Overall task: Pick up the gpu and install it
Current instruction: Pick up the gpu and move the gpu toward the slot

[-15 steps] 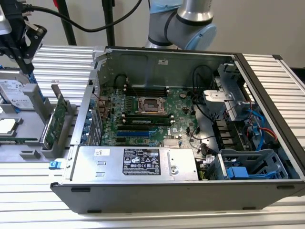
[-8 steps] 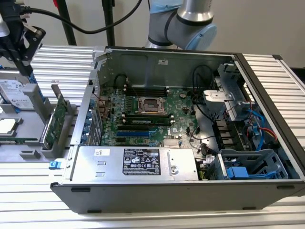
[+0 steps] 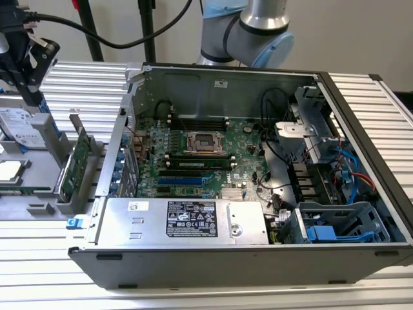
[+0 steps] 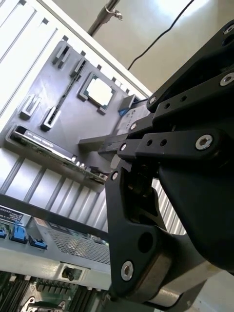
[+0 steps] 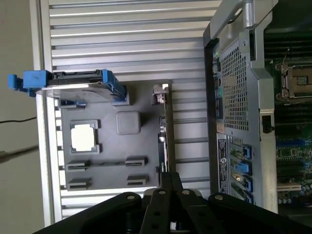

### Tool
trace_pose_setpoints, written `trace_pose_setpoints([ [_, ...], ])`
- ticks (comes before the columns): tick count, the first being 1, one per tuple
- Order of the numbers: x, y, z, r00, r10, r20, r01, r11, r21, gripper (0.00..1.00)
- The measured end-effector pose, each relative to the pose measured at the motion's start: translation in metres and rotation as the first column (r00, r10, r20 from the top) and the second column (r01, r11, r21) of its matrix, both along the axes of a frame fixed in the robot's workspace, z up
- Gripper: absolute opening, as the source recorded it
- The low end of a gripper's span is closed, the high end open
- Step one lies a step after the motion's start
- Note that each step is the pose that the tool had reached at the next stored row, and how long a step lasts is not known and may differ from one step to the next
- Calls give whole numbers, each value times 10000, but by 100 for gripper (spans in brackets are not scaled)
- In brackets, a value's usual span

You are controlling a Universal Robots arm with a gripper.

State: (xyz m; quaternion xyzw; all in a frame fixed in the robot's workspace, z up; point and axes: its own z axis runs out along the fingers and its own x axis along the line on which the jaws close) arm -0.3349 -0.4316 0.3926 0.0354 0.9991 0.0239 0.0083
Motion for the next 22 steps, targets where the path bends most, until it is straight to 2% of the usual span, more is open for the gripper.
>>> trace_pose_setpoints([
  [22,-10,-214,0,10000,-1,-20,1,10000,0,0],
])
